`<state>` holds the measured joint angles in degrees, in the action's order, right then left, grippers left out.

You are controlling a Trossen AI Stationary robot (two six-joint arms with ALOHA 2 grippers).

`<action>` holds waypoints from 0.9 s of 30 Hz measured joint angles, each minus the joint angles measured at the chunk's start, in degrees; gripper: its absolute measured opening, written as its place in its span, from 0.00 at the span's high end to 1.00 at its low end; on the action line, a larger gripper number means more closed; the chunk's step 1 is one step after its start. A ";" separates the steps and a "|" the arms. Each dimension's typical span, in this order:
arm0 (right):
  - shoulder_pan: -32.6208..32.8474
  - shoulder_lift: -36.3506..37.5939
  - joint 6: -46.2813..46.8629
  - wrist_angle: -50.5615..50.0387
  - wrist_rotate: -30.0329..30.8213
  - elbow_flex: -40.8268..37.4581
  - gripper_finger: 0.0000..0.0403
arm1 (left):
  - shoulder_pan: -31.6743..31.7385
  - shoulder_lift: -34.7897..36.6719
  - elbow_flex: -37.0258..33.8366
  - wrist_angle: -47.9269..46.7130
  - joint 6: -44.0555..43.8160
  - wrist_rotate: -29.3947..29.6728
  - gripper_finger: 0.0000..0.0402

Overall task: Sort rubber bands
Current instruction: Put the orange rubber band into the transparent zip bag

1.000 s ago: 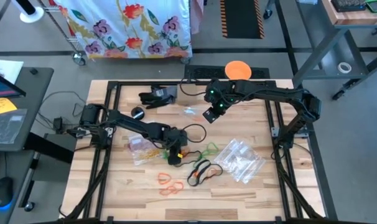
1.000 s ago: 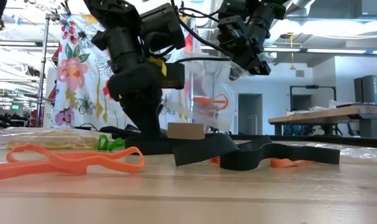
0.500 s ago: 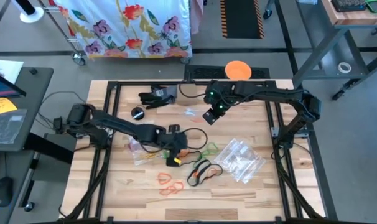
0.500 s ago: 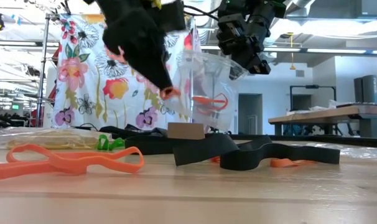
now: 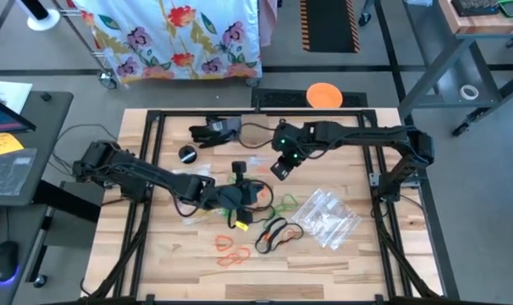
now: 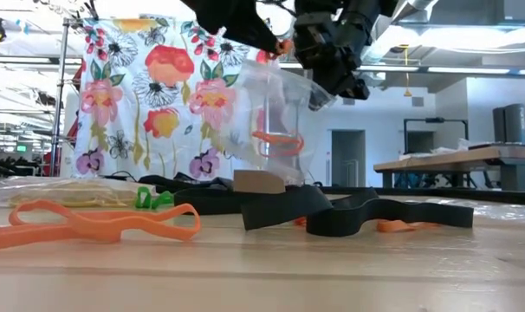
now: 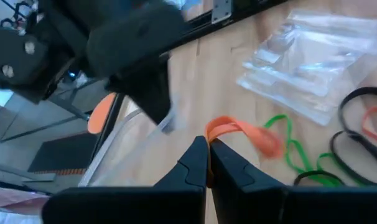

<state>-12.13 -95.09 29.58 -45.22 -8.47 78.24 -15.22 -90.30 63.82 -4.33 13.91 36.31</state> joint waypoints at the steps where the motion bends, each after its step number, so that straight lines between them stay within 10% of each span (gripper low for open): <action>1: 0.52 0.02 -0.03 0.29 -0.01 0.01 0.99 | 0.27 0.02 -0.23 0.78 0.60 0.08 1.00; 27: 4.98 -1.84 -3.13 0.85 -1.88 0.04 0.99 | 4.32 -1.86 -0.34 6.82 6.34 -0.01 1.00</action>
<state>-7.15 -96.92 26.45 -44.36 -10.35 78.28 -10.90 -92.16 63.48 2.49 20.25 36.30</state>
